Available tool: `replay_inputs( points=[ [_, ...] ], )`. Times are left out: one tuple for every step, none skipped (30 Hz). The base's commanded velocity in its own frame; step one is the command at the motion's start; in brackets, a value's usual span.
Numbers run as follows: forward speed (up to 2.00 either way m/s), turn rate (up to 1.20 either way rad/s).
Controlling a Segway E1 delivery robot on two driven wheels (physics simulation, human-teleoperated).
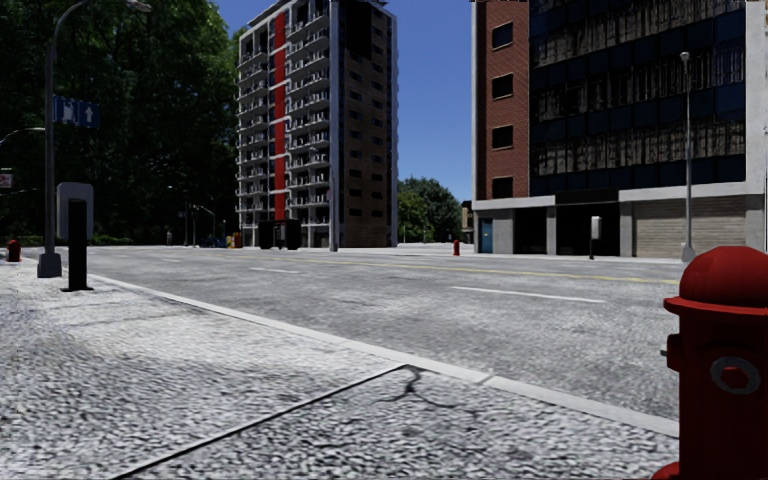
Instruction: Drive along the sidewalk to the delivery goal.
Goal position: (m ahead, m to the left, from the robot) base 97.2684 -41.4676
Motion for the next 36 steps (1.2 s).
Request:
replay_inputs(
  points=[
    [0.00, 0.80],
    [0.00, 0.80],
    [0.00, 0.80],
    [0.03, 0.80],
    [0.05, 0.80],
    [0.08, 0.81],
    [0.08, 0.81],
    [0.15, 0.81],
    [0.23, 0.82],
    [0.31, 0.82],
    [0.38, 0.82],
    [0.64, 0.82],
    [0.64, 0.82],
    [0.69, 0.82],
    [0.72, 0.82],
    [0.74, 0.82],
    [0.77, 0.82],
    [0.77, 0.82],
    [0.81, 0.82],
    [0.82, 0.82],
    [0.82, 0.82],
    [0.82, 0.82],
    [0.83, 0.82],
    [0.83, 0.82],
    [0.83, 0.82],
    [0.83, 0.82],
    [0.84, 0.82],
    [0.85, 0.82],
    [0.86, 0.82],
    [0.87, 0.78],
    [0.87, 0.78],
    [0.89, 0.74],
    [0.91, 0.74],
    [0.92, 0.73],
    [0.96, 0.73],
    [1.04, 0.73]
  ],
)
